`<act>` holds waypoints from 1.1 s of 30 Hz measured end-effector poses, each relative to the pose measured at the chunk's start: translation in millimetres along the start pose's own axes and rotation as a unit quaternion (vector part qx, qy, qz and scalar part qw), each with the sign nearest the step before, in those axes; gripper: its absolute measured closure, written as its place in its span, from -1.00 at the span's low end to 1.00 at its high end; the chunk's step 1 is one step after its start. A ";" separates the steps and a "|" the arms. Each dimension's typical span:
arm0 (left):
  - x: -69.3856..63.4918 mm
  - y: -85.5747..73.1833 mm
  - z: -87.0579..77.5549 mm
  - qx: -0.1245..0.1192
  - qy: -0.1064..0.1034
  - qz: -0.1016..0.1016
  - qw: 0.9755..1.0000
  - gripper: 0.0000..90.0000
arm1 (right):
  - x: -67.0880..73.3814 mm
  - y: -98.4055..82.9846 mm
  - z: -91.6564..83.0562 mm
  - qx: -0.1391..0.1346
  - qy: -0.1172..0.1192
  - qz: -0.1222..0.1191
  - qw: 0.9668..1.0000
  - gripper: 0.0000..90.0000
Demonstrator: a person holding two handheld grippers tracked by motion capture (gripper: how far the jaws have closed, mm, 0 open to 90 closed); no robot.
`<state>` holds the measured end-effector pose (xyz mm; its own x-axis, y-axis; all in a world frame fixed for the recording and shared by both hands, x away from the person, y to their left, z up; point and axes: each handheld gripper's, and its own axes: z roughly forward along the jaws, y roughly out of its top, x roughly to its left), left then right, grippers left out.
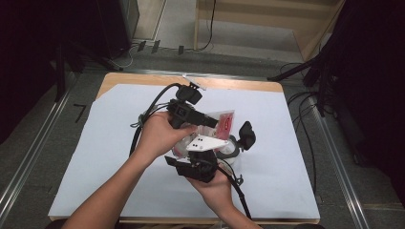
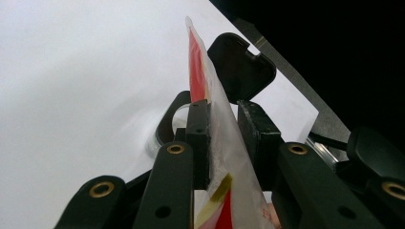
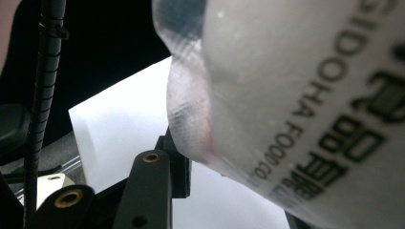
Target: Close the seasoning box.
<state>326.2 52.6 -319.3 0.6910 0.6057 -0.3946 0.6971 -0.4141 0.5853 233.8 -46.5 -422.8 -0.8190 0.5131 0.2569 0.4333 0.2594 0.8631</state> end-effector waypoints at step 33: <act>5.5 -4.2 -1.3 -0.011 -0.013 -0.017 1.000 0.69 | 2.6 -1.5 2.1 0.004 -0.005 -0.010 1.000 0.43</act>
<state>326.8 58.6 -323.0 0.6723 0.6013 -0.4318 0.7156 -0.3784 0.5871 231.8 -43.9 -424.4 -0.8236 0.5157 0.2362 0.4206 0.2757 0.8643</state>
